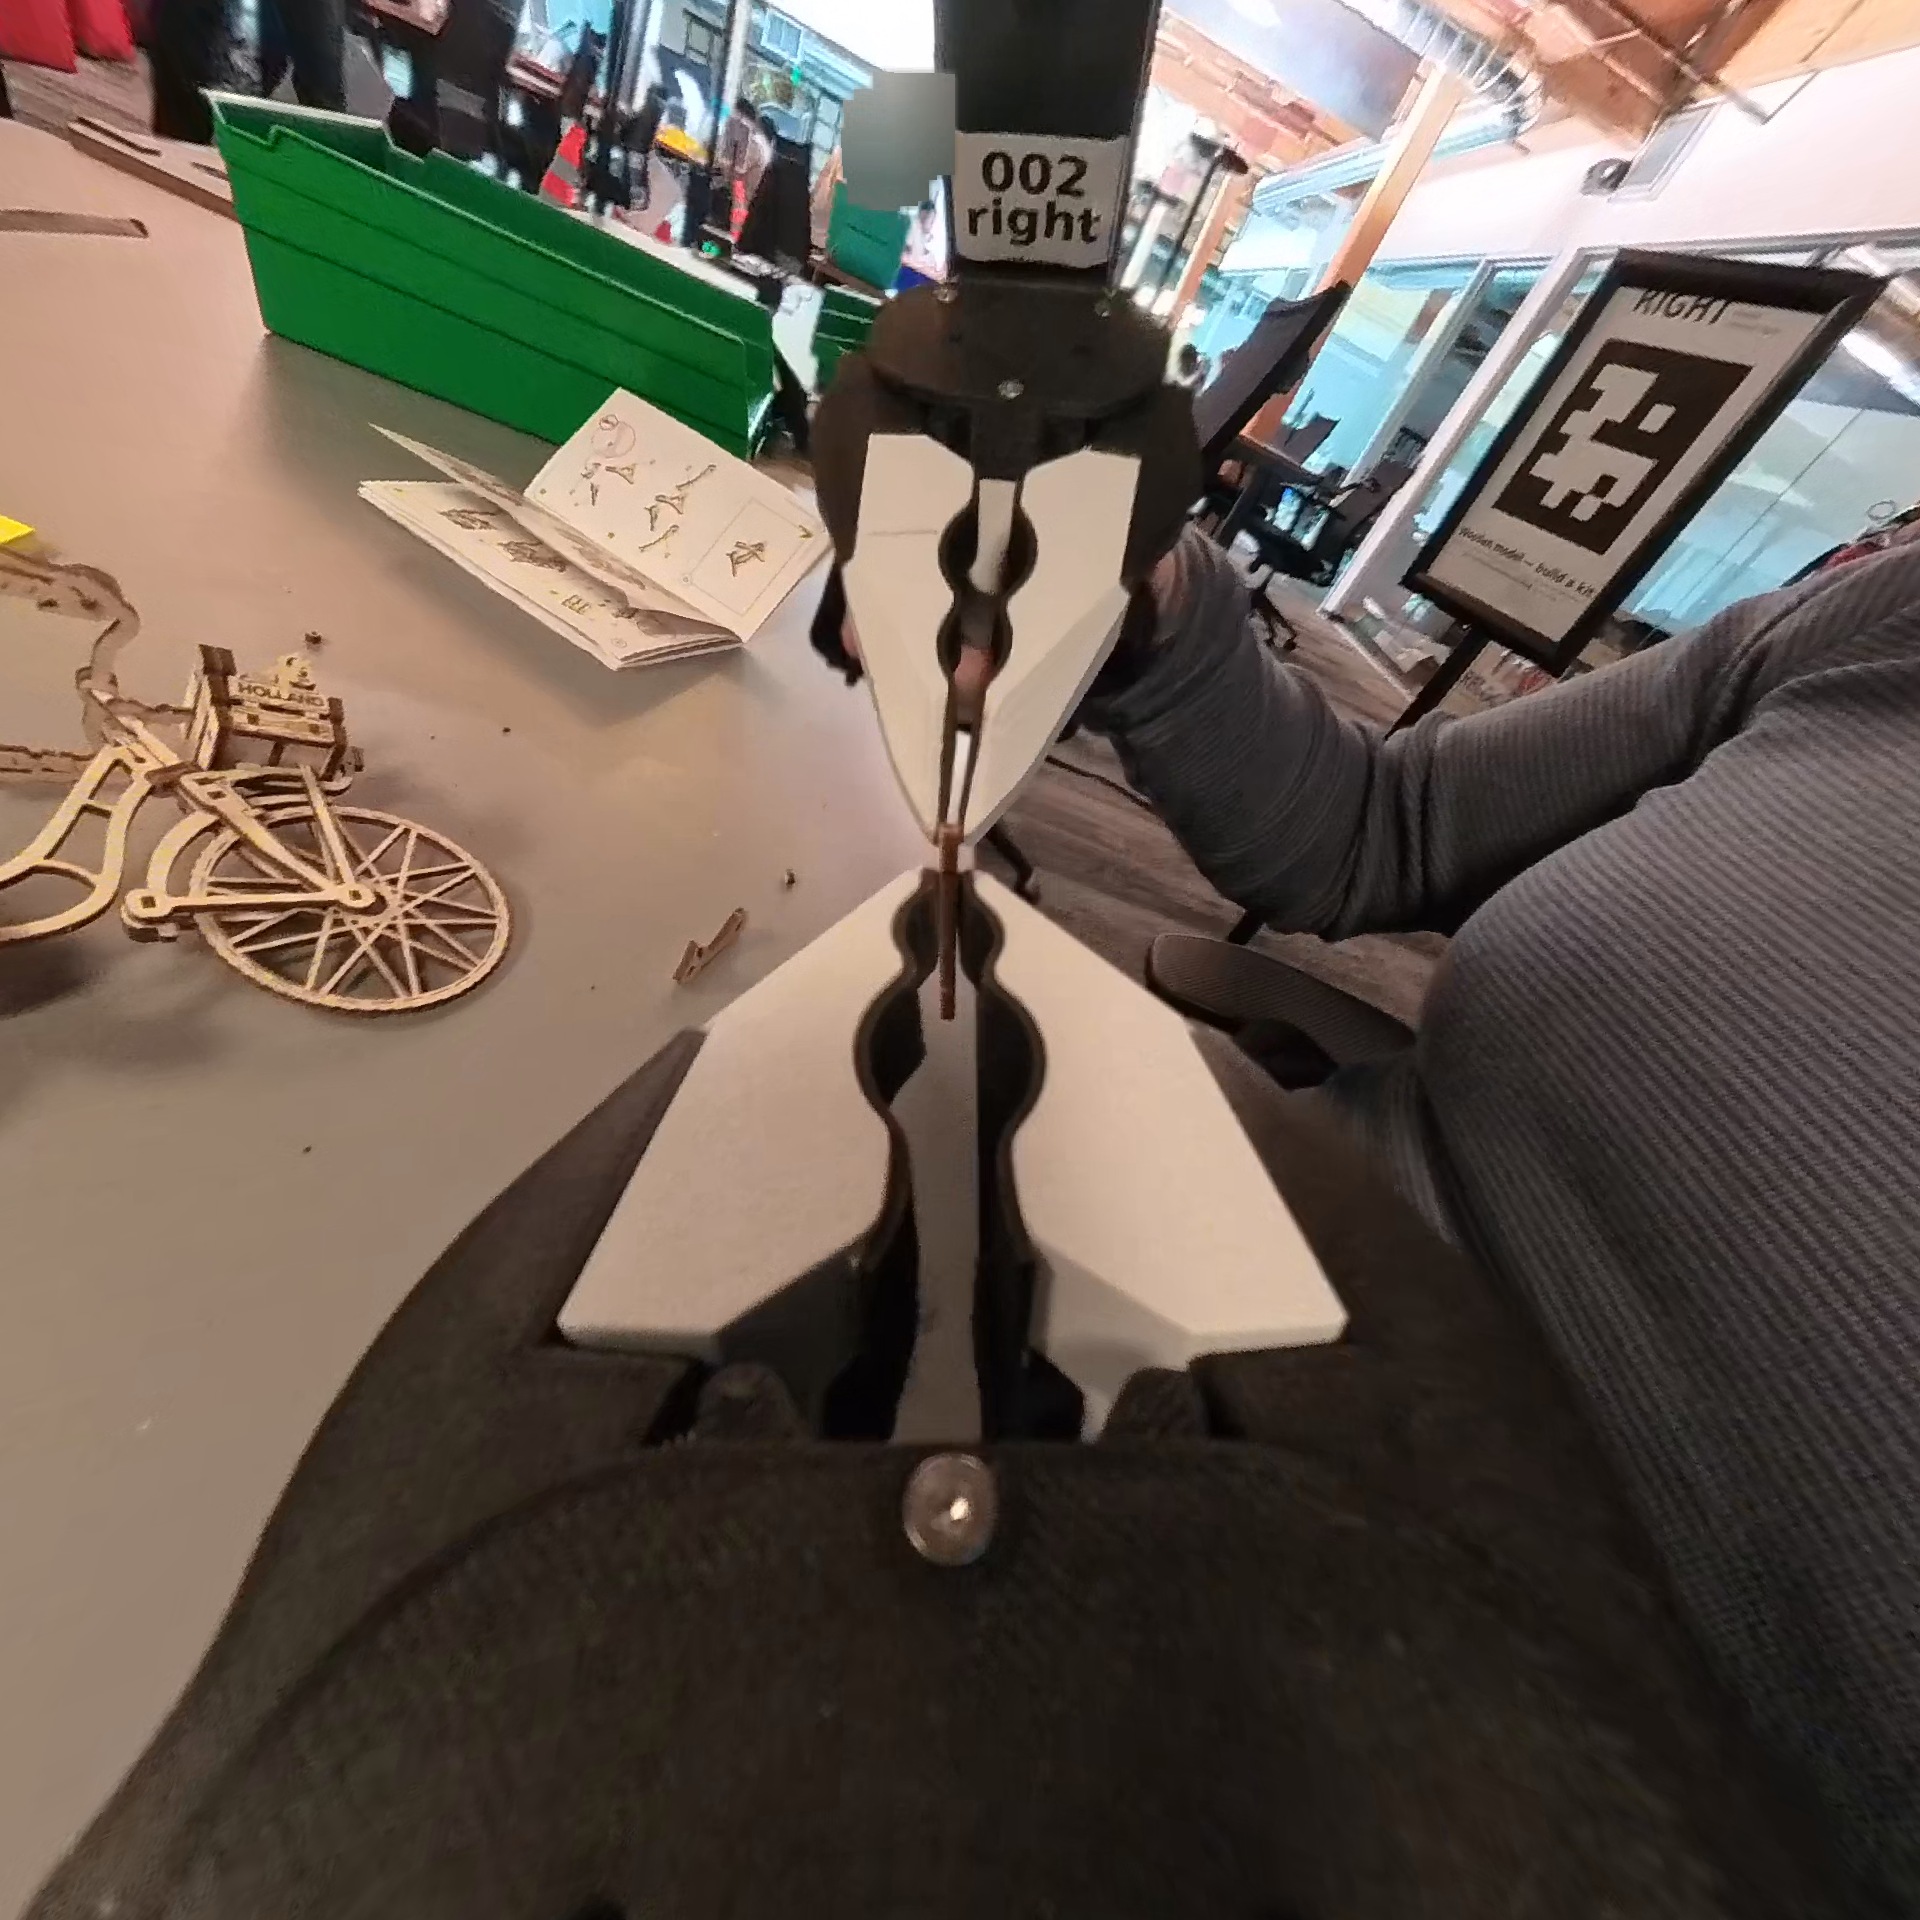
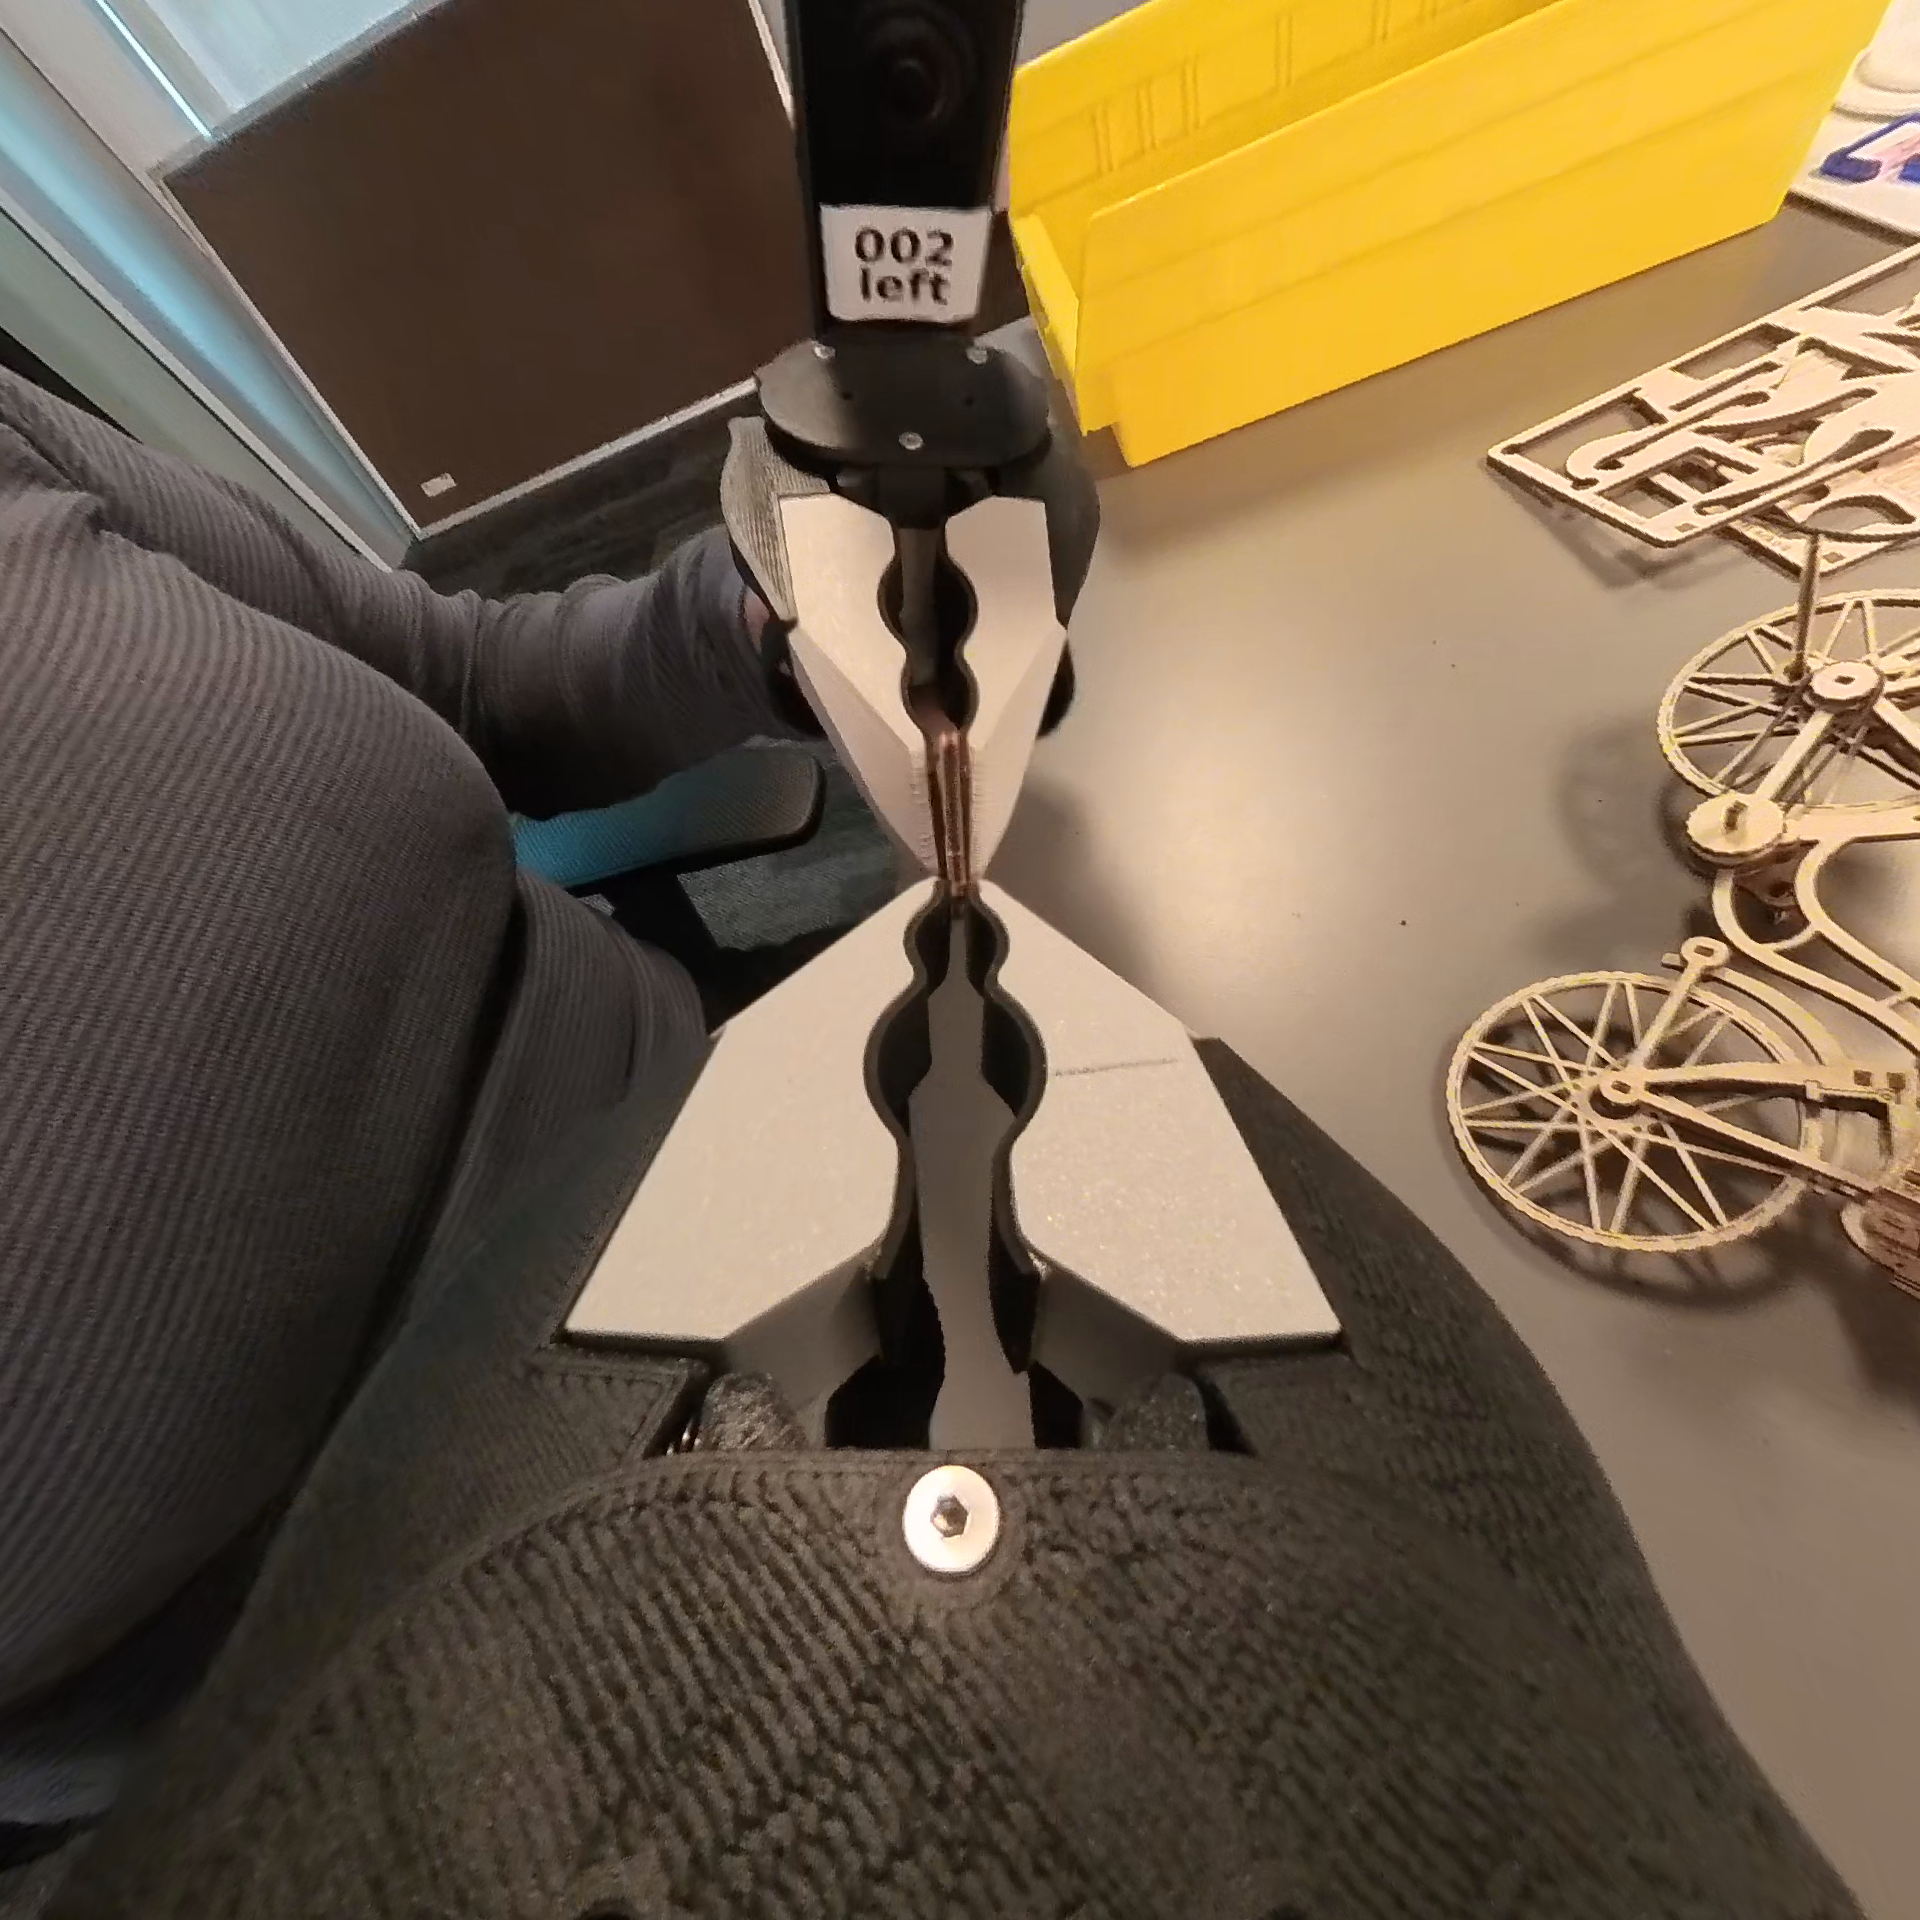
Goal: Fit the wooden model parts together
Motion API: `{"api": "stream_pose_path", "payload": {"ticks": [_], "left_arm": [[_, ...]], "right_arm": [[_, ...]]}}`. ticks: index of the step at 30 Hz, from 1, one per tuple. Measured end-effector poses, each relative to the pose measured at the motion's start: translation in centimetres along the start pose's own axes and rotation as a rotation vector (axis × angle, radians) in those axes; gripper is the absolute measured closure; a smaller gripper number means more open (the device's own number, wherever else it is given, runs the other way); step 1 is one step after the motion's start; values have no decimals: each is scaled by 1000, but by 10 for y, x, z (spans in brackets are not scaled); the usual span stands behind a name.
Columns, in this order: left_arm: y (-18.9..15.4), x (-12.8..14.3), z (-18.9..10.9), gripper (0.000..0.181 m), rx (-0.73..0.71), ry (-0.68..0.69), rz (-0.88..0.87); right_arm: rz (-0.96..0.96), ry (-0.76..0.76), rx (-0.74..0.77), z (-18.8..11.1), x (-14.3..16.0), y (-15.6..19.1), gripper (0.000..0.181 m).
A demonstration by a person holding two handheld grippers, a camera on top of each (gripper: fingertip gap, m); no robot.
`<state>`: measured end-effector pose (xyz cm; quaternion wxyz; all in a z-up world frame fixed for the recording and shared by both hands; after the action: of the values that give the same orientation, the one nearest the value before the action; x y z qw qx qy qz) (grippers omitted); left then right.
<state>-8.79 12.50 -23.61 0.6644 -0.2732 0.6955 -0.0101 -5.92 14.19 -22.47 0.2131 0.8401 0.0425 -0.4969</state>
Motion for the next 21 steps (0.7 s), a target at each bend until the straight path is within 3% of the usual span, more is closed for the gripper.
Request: {"api": "stream_pose_path", "payload": {"ticks": [2, 5, 8, 21], "left_arm": [[7, 3, -2, 179, -55, 21, 16], [11, 6, -5, 179, -78, 36, 10], [12, 7, -4, 179, -83, 35, 11], [16, 11, -1, 179, -90, 52, 3]], "right_arm": [[-7, 74, 97, -7, 10, -16, 170], [-26, 342, 321, -22, 48, -53, 170], [-15, 486, 353, -21, 74, -67, 171], [-3, 544, 300, -6, 93, -80, 181]]}}
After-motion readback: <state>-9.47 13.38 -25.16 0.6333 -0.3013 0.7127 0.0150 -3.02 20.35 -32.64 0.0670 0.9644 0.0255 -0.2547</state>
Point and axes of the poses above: each gripper's, where its closed fingertips meet, z out along the fingers, x out of its underside, y = z × x across the jaws, the point moved 2 cm from there along -z, back along the fingers
